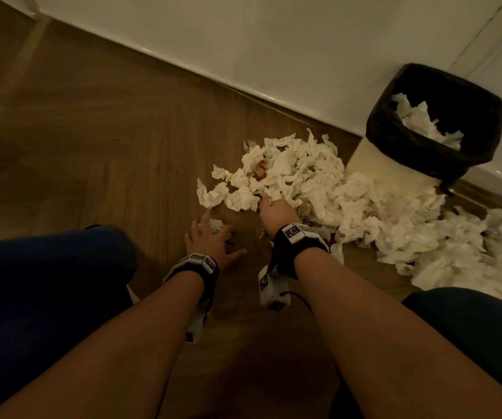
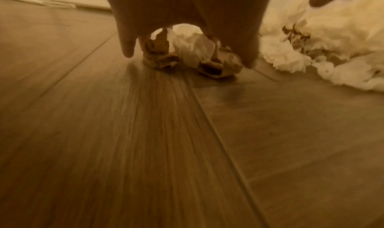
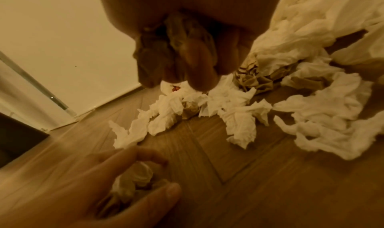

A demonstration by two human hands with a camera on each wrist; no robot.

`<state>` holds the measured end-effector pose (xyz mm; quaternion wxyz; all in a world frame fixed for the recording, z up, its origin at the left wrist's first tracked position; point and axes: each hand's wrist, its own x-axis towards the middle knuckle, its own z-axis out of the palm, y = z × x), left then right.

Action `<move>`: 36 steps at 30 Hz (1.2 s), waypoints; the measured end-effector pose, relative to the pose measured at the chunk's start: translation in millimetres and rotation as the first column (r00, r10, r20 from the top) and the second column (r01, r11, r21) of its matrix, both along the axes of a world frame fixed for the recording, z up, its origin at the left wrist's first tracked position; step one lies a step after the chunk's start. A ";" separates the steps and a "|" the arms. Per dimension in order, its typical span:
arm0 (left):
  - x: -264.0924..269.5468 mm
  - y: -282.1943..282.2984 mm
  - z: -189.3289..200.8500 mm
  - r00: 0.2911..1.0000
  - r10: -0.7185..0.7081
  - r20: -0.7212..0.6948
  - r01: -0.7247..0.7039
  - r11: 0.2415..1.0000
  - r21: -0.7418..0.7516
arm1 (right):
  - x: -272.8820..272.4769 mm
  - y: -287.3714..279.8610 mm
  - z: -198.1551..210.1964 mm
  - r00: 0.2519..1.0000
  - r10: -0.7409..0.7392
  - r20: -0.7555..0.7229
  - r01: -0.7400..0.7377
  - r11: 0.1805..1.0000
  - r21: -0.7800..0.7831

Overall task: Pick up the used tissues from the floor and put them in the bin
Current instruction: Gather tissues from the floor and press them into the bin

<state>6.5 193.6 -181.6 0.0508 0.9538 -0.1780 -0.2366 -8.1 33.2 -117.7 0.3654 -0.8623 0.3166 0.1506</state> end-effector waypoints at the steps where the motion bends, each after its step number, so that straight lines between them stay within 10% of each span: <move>1: 0.0 -1.2 -1.5 1.000 -0.003 0.025 0.003 1.000 -0.006 | -0.7 -2.2 0.2 1.000 -0.004 0.000 0.004 1.000 -0.003; 22: 11.3 -4.2 -4.0 0.965 0.236 -0.114 -0.257 0.935 -0.245 | -3.1 -3.8 7.6 0.948 -0.301 0.098 0.263 0.921 0.289; 29: 20.7 -6.6 13.5 0.739 0.529 -0.418 -0.669 0.501 -0.548 | -5.7 -7.3 29.6 0.851 -0.523 -0.048 0.441 0.662 0.606; 33: 26.0 -25.2 48.0 0.606 0.499 -0.620 -0.781 0.221 -0.585 | -11.3 -10.0 61.0 0.791 -0.606 -0.079 0.372 0.376 0.849; 36: 28.2 -41.9 85.9 0.602 0.419 -0.680 -0.786 0.156 -0.599 | -20.8 -17.0 88.9 0.779 -0.627 0.009 0.264 0.341 0.902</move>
